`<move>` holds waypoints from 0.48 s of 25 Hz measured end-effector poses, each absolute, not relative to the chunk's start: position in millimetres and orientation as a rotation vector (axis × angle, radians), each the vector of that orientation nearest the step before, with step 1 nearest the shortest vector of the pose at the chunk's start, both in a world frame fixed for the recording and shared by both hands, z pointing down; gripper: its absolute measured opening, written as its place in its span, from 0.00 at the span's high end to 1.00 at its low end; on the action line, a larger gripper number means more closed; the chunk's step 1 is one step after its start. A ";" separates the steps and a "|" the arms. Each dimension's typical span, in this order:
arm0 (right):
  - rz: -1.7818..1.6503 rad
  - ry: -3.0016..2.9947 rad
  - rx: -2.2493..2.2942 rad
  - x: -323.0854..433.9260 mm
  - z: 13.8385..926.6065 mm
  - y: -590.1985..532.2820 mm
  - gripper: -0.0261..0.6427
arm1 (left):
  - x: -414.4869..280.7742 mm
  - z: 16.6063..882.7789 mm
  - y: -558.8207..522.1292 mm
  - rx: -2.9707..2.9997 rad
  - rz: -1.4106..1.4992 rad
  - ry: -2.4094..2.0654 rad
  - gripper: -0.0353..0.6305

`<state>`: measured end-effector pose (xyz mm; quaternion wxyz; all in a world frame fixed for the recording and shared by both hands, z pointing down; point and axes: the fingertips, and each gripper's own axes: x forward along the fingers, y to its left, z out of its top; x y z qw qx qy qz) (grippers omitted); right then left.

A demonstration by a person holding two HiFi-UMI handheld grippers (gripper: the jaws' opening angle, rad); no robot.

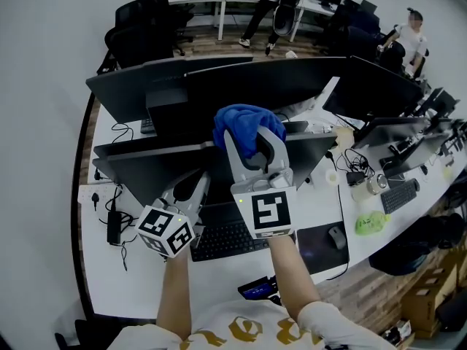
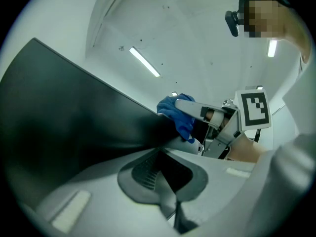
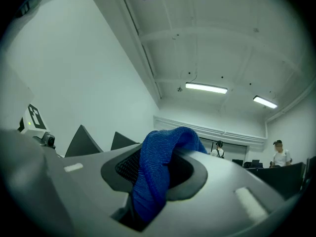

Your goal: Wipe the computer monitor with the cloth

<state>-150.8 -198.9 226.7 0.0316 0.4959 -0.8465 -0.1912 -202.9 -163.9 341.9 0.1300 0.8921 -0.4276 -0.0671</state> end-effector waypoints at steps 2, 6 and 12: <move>-0.598 -2.598 1.516 -149.2 227.8 -199.2 0.75 | -202.2 343.4 -163.8 2.583 -0.190 -1.256 0.95; -0.569 -2.596 1.503 -143.3 230.4 -200.6 0.75 | -199.1 342.4 -164.2 2.576 -0.192 -1.276 0.95; -0.559 -2.591 1.507 -127.0 231.2 -204.6 0.75 | -185.8 340.1 -166.6 2.583 -0.189 -1.288 0.95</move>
